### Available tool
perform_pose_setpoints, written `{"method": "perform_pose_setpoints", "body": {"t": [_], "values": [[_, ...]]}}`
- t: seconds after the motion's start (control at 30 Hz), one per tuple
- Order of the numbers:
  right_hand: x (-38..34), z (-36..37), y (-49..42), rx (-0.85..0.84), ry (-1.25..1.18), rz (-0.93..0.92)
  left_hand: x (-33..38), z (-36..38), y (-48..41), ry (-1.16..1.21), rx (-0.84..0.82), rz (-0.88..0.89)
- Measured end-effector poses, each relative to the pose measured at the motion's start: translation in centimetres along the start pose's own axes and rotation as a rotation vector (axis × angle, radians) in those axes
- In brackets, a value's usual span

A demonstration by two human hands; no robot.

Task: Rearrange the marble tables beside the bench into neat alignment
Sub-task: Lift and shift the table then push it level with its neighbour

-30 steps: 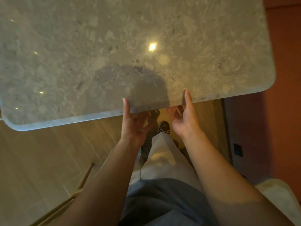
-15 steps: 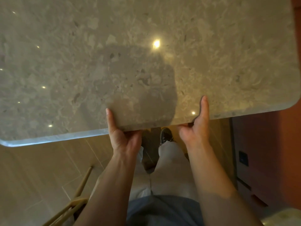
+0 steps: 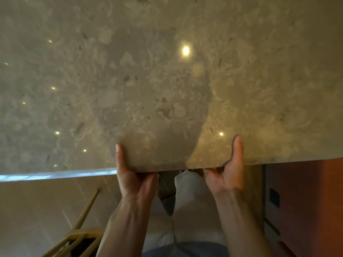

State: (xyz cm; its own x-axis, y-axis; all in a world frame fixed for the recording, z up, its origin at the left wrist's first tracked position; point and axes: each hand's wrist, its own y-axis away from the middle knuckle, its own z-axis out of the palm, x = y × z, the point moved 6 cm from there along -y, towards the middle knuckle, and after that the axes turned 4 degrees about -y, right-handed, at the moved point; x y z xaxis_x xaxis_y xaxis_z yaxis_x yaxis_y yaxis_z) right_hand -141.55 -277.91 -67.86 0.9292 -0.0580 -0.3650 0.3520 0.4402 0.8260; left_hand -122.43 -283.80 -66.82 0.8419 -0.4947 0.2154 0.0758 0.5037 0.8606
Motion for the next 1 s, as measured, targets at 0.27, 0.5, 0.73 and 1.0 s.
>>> {"method": "perform_pose_setpoints", "body": {"t": [0.27, 0.5, 0.73, 1.0], "values": [[-2.7, 2.8, -2.3, -0.015, 0.023, 0.036, -1.1, 2.6, -1.2, 0.044, 0.003, 0.002], [-2.5, 3.5, -2.3, -0.035, 0.097, 0.040, -1.1, 2.6, -1.5, 0.063, 0.030, 0.032], [-2.4, 3.3, -1.6, -0.046, 0.095, 0.033, -1.1, 2.6, -1.3, 0.060, 0.007, 0.031], [-1.6, 4.7, 0.5, 0.020, 0.125, 0.046, -1.1, 3.4, 0.1, 0.079, 0.059, -0.066]]}}
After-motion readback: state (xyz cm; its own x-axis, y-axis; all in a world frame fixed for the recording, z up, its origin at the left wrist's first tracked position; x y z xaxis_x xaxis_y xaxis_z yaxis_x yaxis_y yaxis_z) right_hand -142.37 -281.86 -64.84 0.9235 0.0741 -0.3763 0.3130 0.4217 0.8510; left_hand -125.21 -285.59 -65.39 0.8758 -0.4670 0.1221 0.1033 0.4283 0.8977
